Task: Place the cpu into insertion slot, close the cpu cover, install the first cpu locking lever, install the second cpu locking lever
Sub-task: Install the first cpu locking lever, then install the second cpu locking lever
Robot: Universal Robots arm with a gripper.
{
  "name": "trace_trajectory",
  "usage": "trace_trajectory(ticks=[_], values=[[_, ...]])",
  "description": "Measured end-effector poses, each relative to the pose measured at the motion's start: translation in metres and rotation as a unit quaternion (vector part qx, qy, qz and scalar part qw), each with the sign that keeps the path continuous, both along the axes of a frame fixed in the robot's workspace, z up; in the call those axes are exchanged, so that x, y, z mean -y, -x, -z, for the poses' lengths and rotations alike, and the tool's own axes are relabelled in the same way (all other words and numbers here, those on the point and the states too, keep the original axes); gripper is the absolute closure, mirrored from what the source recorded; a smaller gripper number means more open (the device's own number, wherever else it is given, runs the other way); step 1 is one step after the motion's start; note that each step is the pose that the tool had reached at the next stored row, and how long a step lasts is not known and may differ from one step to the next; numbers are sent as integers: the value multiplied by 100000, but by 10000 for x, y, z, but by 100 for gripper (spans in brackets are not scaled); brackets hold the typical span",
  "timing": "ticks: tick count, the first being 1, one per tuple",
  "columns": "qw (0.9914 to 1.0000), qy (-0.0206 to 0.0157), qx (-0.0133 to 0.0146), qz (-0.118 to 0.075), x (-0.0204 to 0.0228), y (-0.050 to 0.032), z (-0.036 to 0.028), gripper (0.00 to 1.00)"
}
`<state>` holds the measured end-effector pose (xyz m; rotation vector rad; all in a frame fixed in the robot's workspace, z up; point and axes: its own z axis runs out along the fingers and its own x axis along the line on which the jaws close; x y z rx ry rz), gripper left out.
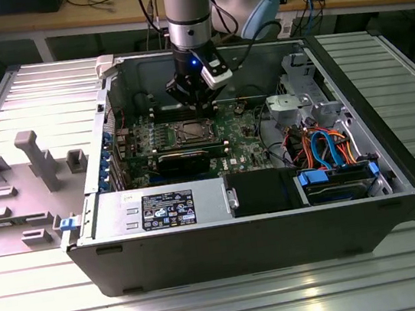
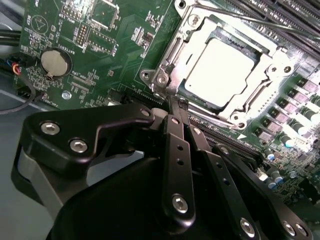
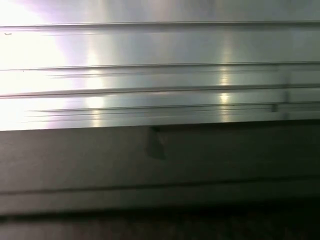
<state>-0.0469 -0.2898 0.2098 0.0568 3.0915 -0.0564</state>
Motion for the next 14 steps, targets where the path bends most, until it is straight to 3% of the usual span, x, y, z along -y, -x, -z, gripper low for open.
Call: trace_trajectory(ticks=[7, 14], values=[[100000, -8, 6, 12, 36, 0, 1, 89], [100000, -8, 9, 13, 41, 0, 1, 89]])
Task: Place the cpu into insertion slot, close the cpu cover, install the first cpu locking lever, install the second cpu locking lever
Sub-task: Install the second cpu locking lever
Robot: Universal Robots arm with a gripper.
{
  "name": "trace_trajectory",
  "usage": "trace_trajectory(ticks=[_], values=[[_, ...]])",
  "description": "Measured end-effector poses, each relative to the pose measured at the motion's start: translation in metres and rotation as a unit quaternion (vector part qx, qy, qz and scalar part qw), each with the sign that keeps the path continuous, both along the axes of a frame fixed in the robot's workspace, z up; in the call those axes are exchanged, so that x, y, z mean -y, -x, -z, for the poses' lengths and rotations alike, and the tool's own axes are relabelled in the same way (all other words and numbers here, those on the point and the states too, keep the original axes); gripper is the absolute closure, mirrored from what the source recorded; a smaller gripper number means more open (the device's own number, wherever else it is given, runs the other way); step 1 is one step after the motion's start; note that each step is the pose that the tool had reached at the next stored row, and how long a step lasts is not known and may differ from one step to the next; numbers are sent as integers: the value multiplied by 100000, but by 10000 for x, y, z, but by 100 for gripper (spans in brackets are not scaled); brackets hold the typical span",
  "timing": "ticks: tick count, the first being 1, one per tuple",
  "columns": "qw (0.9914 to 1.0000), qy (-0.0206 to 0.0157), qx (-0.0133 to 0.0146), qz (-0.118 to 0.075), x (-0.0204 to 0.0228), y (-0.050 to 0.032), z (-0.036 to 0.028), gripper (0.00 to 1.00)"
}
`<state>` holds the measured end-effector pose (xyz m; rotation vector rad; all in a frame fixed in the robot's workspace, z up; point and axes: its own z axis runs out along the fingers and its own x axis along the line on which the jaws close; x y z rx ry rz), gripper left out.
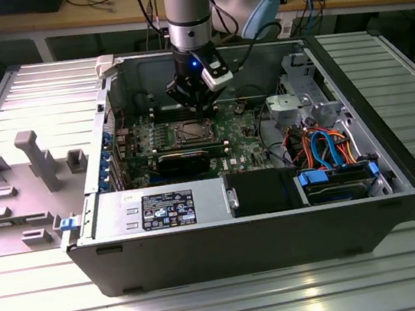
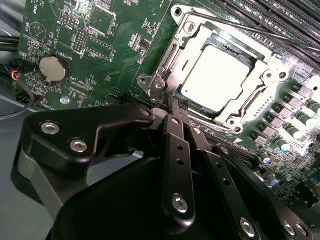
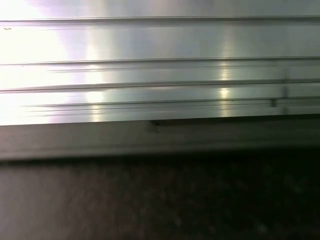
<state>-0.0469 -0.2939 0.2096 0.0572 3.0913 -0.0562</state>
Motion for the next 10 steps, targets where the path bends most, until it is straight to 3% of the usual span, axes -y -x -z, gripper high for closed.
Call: trace_trajectory(ticks=[4, 10], values=[[100000, 29, -6, -9, 13, 0, -1, 89], [100000, 179, 1, -2, 98, 0, 1, 89]])
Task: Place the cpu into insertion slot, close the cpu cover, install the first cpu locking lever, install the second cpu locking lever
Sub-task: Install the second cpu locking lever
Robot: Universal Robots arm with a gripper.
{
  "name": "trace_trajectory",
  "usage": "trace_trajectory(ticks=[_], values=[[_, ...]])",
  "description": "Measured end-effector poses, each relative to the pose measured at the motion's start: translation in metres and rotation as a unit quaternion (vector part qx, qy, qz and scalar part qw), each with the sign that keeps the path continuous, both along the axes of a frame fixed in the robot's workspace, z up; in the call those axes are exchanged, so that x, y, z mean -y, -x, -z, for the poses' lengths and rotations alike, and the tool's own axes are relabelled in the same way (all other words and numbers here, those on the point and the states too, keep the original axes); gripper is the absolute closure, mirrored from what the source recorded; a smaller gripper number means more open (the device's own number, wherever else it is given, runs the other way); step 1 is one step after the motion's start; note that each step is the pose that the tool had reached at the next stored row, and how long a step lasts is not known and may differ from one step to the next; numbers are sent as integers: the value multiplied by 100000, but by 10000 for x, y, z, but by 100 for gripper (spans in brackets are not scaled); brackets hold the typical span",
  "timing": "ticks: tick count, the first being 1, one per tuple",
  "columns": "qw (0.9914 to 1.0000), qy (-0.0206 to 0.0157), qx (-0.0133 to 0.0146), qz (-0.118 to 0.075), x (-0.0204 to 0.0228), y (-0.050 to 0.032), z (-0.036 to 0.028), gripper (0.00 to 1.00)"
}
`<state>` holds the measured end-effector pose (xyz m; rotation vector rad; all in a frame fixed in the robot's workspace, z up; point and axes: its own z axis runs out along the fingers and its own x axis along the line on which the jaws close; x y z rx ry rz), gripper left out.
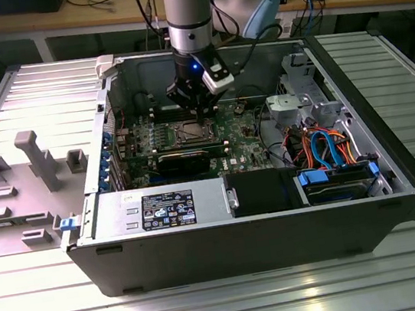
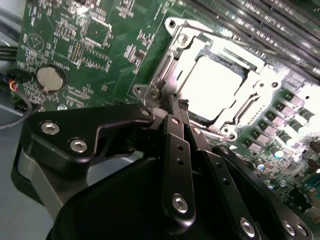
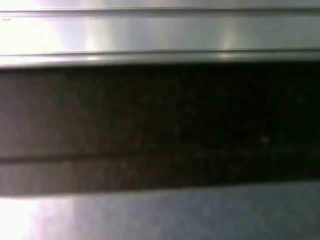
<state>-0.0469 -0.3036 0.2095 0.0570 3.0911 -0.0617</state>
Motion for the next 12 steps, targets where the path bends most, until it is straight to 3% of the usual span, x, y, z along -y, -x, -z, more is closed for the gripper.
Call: trace_trajectory(ticks=[4, 9, 12], values=[[100000, 108, -2, -3, 1, 0, -14, 89], [100000, 281, -3, -3, 1, 0, -152, 89], [100000, 278, 4, -2, 0, 0, -171, 89]])
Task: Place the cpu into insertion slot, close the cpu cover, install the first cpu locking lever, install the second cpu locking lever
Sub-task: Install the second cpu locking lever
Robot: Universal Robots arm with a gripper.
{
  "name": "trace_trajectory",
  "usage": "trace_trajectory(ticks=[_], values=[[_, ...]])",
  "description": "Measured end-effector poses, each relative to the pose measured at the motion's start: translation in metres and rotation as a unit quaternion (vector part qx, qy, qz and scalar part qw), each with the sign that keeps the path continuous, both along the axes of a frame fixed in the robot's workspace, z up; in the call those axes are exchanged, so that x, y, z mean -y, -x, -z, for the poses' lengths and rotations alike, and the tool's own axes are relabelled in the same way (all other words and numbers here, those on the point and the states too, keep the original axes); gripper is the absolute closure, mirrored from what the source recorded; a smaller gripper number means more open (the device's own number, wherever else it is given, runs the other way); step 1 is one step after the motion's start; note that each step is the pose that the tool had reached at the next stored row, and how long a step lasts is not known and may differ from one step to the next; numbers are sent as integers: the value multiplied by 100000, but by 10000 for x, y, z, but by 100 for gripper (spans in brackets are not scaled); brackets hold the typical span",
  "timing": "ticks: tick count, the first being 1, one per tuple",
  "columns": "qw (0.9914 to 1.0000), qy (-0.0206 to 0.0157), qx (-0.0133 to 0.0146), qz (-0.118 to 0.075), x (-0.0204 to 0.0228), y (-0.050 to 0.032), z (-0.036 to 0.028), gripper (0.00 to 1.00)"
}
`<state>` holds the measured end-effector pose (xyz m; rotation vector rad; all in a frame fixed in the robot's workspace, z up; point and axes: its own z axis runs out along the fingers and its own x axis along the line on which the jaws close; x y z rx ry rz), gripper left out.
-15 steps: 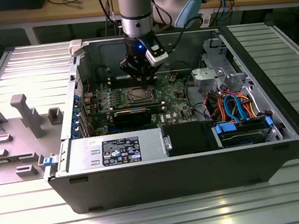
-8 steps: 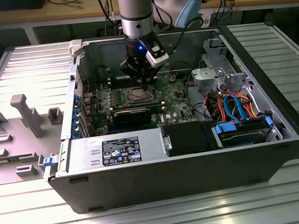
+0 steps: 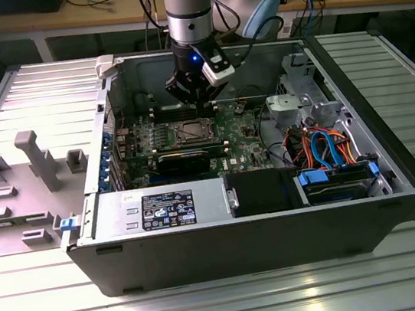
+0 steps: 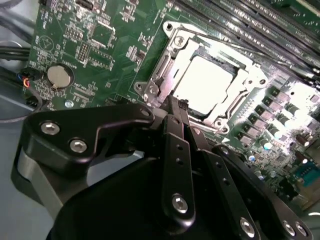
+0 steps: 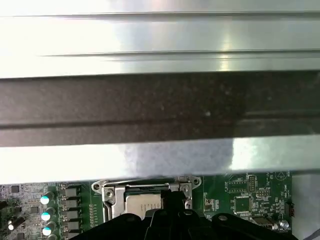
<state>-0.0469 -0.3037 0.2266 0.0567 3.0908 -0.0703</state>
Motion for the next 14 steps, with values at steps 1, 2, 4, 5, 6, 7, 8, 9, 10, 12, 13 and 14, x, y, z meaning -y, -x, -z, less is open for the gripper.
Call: trace_trajectory(ticks=[1, 2, 4, 5, 6, 7, 8, 9, 10, 12, 13, 14], values=[[100000, 7, -4, 1, 0, 0, -1, 89], [100000, 7, -6, 1, 0, 0, -2, 89], [100000, 12, -8, 2, 0, 0, -2, 89], [100000, 15, -10, 5, 2, 1, -3, 89], [100000, 28, -17, 4, 9, 1, -4, 89], [100000, 20, -10, 6, 20, 1, -2, 89], [100000, 16, -6, 2, 31, 0, -1, 89], [100000, 16, -10, 4, 47, 0, 1, 89], [100000, 19, -10, 1, 62, 0, 2, 89], [100000, 13, -5, 2, 90, 0, 5, 89], [100000, 11, -5, 6, 103, 0, 7, 89], [100000, 11, -6, 3, 112, 0, 8, 89]])
